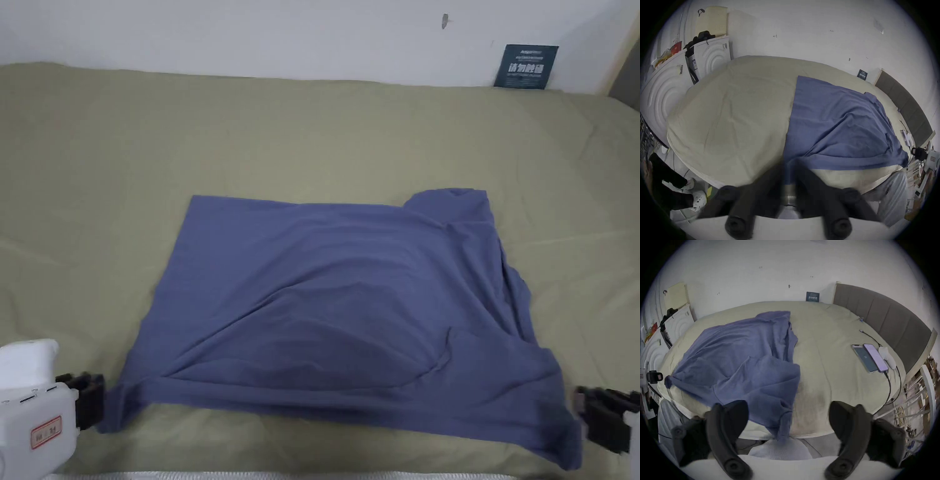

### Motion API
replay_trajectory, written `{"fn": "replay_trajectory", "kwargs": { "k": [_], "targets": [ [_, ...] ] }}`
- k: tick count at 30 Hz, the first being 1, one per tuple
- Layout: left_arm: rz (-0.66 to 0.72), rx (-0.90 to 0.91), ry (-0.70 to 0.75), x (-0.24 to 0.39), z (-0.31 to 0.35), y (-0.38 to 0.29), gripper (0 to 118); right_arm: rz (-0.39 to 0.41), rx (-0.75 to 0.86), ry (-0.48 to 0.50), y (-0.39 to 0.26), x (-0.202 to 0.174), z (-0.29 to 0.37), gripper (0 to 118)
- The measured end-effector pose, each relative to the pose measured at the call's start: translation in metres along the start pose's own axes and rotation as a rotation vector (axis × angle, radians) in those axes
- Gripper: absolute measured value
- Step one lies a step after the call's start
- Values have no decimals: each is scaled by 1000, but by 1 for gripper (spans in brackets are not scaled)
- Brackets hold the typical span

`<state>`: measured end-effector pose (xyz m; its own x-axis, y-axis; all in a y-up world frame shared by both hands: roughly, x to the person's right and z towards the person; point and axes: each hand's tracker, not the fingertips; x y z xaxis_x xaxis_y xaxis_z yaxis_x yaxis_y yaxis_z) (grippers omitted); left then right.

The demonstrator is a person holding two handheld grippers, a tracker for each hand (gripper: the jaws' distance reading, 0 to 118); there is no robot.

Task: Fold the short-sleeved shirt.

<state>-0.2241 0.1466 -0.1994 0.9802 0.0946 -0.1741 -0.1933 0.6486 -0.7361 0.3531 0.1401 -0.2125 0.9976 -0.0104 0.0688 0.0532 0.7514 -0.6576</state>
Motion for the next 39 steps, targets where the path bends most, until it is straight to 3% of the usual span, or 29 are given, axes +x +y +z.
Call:
{"fn": "replay_trajectory", "kwargs": {
  "k": [1, 9, 10, 11, 12, 13, 14, 18, 20, 21, 24, 25, 26, 27, 28, 29, 32, 33, 35, 36, 39],
  "targets": [
    [-24, 2, 19, -1, -2, 2, 0, -2, 9, -17, 1, 0, -1, 0],
    [1, -36, -12, -19, -18, 6, 0, 10, 7, -4, 2, -5, -4, 0],
    [8, -51, -26, -20, -22, 6, 9, 10, 3, -7, 0, -6, -5, 0],
    [14, -67, -36, -22, -26, 7, 28, 9, -5, -4, -1, -7, -6, 0],
    [18, -93, -53, -23, -32, 7, 64, 11, -15, -2, 0, -9, -5, 0],
    [6, -128, -64, -22, -39, 7, 114, 9, -19, -4, -1, -11, -5, 0],
    [-14, -160, -62, -21, -48, 6, 118, 9, -25, -5, -2, -14, -5, 0],
    [-29, -160, -17, -16, -64, -1, 81, 9, -58, 1, -6, -9, -8, 0],
    [-33, -170, -8, -14, -71, -2, 20, 10, -76, -2, -9, -6, -12, 0],
    [-34, -171, -6, -16, -72, 0, 1, 16, -85, -3, -10, -4, -13, 0],
    [25, -188, -94, -17, -73, 0, 1, 17, -116, 30, -14, 6, -17, 0],
    [5, -181, -70, -11, -61, 1, 1, 18, -114, 41, -15, 10, -18, 7],
    [-25, -173, -54, -8, -58, -1, 1, 19, -120, 45, -15, 13, -19, 36],
    [-52, -165, -21, -6, -57, -1, 1, 27, -179, 62, -15, 14, -24, 81],
    [-51, -170, -24, -6, -57, -2, 1, 28, -211, 80, -16, 14, -28, 118],
    [-40, -169, -31, -11, -61, -1, 1, 23, -101, 75, -13, 13, -25, 111],
    [-10, -162, -42, -16, -63, 1, 1, 89, -242, 48, -25, 4, -39, 87],
    [-9, -162, -40, -10, -58, -1, 1, 95, -244, 49, -30, 3, -42, 74],
    [-17, -158, -32, -8, -56, -1, 1, 100, -245, 43, -35, 1, -45, 14],
    [-18, -155, -29, -8, -55, -1, 1, 93, -246, 46, -34, 2, -41, 4],
    [-4, -136, -29, -8, -48, 8, 1, 78, -190, 52, -23, 1, -28, 3]
  ]
}}
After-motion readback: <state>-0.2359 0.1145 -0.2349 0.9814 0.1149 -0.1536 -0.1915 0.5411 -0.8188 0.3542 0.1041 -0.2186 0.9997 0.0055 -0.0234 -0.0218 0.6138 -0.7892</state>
